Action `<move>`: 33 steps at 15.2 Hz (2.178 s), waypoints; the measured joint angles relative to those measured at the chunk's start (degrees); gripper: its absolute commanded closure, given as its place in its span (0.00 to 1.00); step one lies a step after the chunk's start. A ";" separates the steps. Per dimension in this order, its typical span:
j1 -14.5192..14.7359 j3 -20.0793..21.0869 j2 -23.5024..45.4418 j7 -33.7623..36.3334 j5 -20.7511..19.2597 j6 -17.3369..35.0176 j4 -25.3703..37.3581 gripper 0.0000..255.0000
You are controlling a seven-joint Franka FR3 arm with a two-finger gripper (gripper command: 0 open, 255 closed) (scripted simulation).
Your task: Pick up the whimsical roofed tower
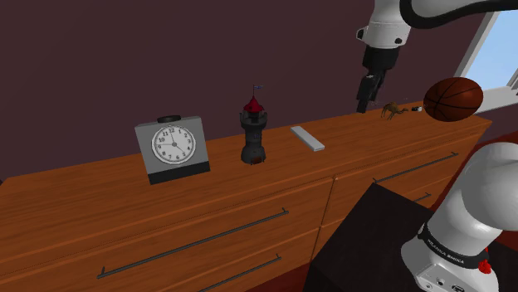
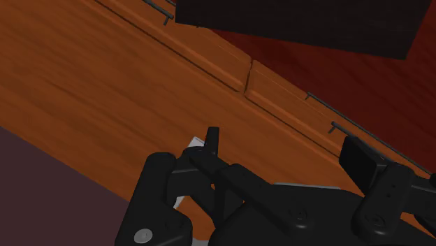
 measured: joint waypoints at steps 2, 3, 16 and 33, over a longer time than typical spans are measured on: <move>0.28 -0.41 1.01 -1.01 -0.10 0.52 0.63 0.00; 0.73 -1.03 2.75 -2.62 -0.22 1.34 1.75 0.00; 8.98 -7.89 30.62 -31.06 4.17 7.09 26.07 0.00; 12.52 -6.23 55.70 -56.32 13.09 1.94 55.74 0.00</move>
